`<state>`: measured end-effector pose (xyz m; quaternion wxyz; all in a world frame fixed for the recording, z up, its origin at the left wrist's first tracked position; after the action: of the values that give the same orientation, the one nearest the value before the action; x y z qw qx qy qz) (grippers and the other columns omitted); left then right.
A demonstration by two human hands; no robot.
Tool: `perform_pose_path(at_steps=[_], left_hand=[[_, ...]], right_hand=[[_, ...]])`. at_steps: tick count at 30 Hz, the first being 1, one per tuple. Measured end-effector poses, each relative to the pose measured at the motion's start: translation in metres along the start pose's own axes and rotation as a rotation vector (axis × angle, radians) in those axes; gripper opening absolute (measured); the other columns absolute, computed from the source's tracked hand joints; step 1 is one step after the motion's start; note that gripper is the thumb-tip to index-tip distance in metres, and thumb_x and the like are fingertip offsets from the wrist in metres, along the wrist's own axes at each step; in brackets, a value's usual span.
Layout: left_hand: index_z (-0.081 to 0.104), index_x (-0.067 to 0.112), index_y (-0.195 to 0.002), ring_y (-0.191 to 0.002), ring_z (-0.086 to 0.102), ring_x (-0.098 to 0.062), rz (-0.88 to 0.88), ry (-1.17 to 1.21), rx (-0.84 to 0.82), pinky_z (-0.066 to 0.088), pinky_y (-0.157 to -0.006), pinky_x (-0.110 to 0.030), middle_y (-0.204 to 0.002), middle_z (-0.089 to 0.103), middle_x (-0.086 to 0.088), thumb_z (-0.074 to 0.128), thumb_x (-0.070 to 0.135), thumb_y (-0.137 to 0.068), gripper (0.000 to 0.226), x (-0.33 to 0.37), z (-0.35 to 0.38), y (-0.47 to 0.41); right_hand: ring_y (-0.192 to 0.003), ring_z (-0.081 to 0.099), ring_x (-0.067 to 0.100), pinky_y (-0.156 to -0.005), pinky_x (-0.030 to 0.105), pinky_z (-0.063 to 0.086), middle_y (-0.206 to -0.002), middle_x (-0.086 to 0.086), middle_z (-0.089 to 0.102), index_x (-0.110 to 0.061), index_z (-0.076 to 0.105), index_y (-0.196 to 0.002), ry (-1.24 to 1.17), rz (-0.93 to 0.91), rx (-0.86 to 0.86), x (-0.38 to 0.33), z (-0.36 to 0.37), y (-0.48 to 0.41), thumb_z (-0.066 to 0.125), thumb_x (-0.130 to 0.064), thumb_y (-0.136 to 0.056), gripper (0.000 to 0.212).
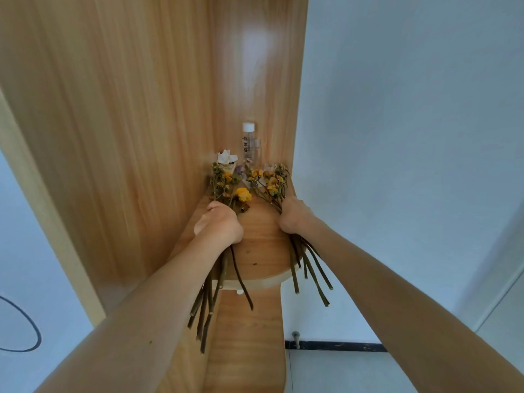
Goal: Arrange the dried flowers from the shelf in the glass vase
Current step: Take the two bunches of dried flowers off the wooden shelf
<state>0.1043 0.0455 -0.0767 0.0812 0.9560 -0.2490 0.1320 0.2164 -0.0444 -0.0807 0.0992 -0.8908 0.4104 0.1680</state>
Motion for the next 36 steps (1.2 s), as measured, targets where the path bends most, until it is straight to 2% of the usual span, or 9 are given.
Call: perform_pose_path(at_steps=[3,6,9,13,18,25,30,34,36], left_hand=[[0.012,-0.004,-0.142,-0.116,0.051,-0.032,0.023,-0.01,0.005,0.044,-0.08,-0.035,-0.133,0.047,-0.018,0.06,0.021,-0.088,0.076,-0.003,-0.001,-0.002],[0.013,-0.005,-0.139,-0.116,0.051,-0.035,0.058,0.037,0.002,0.046,-0.085,-0.038,-0.131,0.048,-0.021,0.059,0.023,-0.089,0.074,-0.008,-0.005,-0.005],[0.014,-0.005,-0.138,-0.107,0.058,-0.035,0.09,0.148,-0.016,0.049,-0.09,-0.04,-0.121,0.057,-0.022,0.059,0.027,-0.089,0.074,-0.012,-0.007,-0.005],[0.027,-0.002,-0.127,-0.079,0.064,-0.031,0.139,0.334,0.002,0.053,-0.075,-0.038,-0.109,0.06,-0.024,0.053,0.025,-0.092,0.051,-0.016,-0.014,0.011],[0.033,0.006,-0.117,-0.048,0.049,-0.016,0.253,0.536,-0.005,0.039,-0.035,-0.021,-0.071,0.053,-0.009,0.049,0.025,-0.093,0.035,-0.026,-0.025,0.047],[0.038,0.03,-0.11,-0.033,0.045,-0.01,0.466,0.708,0.0,0.038,-0.035,-0.022,-0.039,0.049,-0.002,0.055,0.03,-0.088,0.027,-0.096,-0.023,0.131],[0.044,0.055,-0.09,-0.024,0.036,-0.012,0.425,0.755,-0.054,0.031,-0.029,-0.011,-0.034,0.047,-0.005,0.057,0.03,-0.084,0.029,-0.158,0.012,0.201],[0.05,0.042,-0.103,-0.022,0.032,-0.01,0.35,0.76,-0.124,0.027,-0.032,-0.008,-0.043,0.056,0.001,0.057,0.018,-0.085,0.03,-0.201,0.053,0.243],[0.052,0.036,-0.104,-0.021,0.03,-0.01,0.298,0.794,-0.167,0.03,-0.032,-0.01,-0.044,0.056,0.0,0.057,0.014,-0.085,0.029,-0.219,0.072,0.26]], right_hand=[[-0.091,0.056,0.03,-0.07,0.029,0.043,-0.105,0.017,0.053,0.003,0.055,-0.1,-0.047,-0.008,-0.003,0.002,-0.004,-0.001,0.047,0.001,-0.088,0.014],[-0.077,0.053,0.024,-0.057,0.026,0.04,-0.097,0.015,0.049,-0.001,0.049,-0.079,-0.104,0.005,-0.024,0.005,-0.01,0.0,0.047,0.0,-0.09,0.012],[-0.084,0.056,0.028,-0.059,0.027,0.044,-0.094,0.017,0.053,0.0,0.055,-0.095,-0.249,0.005,-0.041,0.01,-0.013,-0.002,0.047,0.001,-0.09,0.01],[-0.08,0.054,0.025,-0.054,0.026,0.04,-0.083,0.011,0.047,-0.007,0.038,-0.098,-0.417,-0.002,0.008,0.017,-0.022,0.009,0.045,-0.001,-0.09,0.012],[-0.061,0.046,0.016,-0.06,0.032,0.043,-0.074,0.007,0.047,-0.006,0.043,-0.105,-0.583,-0.052,0.115,0.027,-0.039,0.052,0.048,-0.015,-0.094,0.015],[-0.043,0.048,0.002,-0.044,0.015,0.044,-0.077,0.004,0.052,-0.017,0.043,-0.115,-0.829,-0.087,0.097,0.057,-0.042,0.172,0.052,-0.021,-0.095,0.022],[-0.045,0.044,0.006,-0.047,0.017,0.045,-0.057,-0.01,0.054,-0.022,0.05,-0.111,-0.844,-0.105,-0.011,0.099,-0.007,0.252,0.052,-0.015,-0.093,0.02],[-0.045,0.038,0.007,-0.046,0.016,0.038,-0.055,-0.008,0.047,-0.022,0.051,-0.108,-0.86,-0.08,-0.124,0.128,0.034,0.3,0.05,-0.013,-0.092,0.018],[-0.044,0.034,0.007,-0.044,0.016,0.035,-0.052,-0.008,0.04,-0.022,0.052,-0.105,-0.88,-0.036,-0.175,0.141,0.053,0.321,0.05,-0.026,-0.087,0.019]])
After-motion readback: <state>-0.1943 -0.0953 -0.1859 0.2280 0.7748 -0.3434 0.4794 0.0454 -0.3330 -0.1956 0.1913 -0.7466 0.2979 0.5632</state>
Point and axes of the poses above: each hand's wrist, its own y-axis away from the middle knuckle, its own z-axis out of the palm, x = y × z, the point moved 2 cm from there along -y, towards the middle knuckle
